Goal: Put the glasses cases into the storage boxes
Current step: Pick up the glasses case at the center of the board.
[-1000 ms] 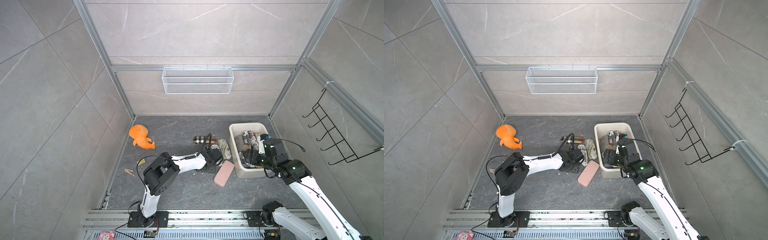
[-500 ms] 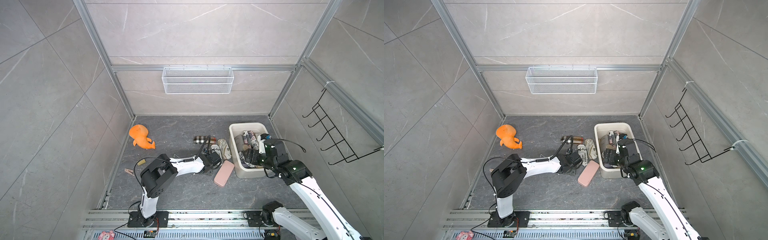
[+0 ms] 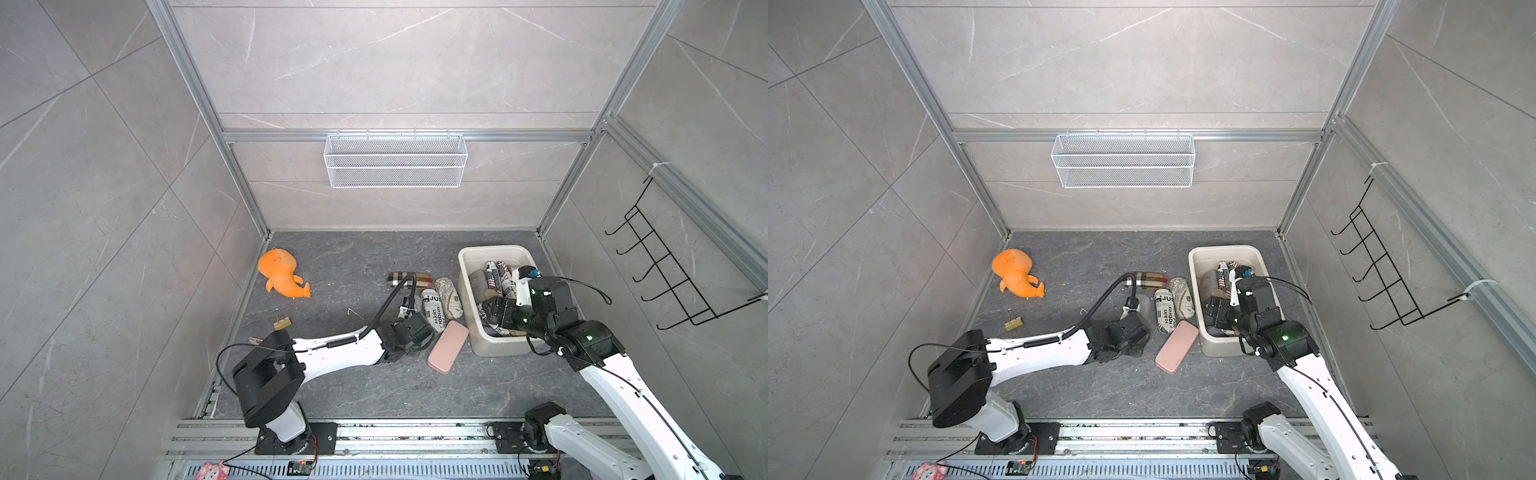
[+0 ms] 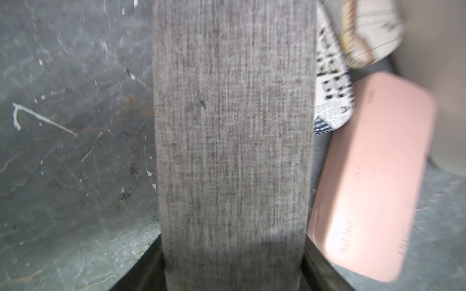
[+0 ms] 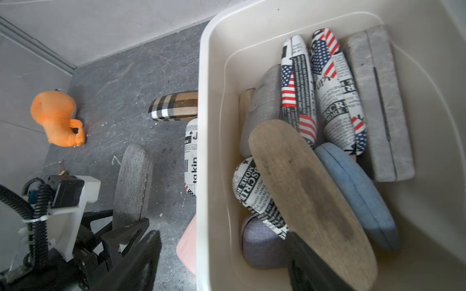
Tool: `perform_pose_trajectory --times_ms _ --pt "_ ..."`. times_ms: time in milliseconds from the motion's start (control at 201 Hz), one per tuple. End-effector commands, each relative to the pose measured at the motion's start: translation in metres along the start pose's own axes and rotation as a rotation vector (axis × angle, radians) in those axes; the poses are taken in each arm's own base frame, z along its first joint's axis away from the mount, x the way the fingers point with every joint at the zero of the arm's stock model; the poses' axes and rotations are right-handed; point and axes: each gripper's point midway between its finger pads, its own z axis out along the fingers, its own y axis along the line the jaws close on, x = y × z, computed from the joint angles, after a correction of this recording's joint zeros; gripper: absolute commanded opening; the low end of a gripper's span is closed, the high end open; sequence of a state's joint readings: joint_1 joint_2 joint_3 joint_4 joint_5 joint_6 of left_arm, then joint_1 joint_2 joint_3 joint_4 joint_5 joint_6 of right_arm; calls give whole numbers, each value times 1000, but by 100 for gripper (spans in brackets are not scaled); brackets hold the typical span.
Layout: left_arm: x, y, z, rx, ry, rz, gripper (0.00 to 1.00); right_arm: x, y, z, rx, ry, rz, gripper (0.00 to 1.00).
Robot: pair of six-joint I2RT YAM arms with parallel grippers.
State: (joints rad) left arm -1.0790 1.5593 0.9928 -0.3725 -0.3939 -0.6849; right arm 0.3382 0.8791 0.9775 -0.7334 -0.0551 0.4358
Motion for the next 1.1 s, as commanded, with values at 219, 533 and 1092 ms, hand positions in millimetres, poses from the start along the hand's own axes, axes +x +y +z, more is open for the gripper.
perform_pose_trajectory --times_ms 219,533,1092 --pt "-77 -65 -90 471 -388 -33 56 -20 77 -17 -438 -47 77 82" --pt "-97 -88 -120 627 -451 -66 56 -27 97 -4 -523 -22 134 71" --pt "-95 -95 -120 658 -441 -63 56 -5 136 29 -491 39 48 47"
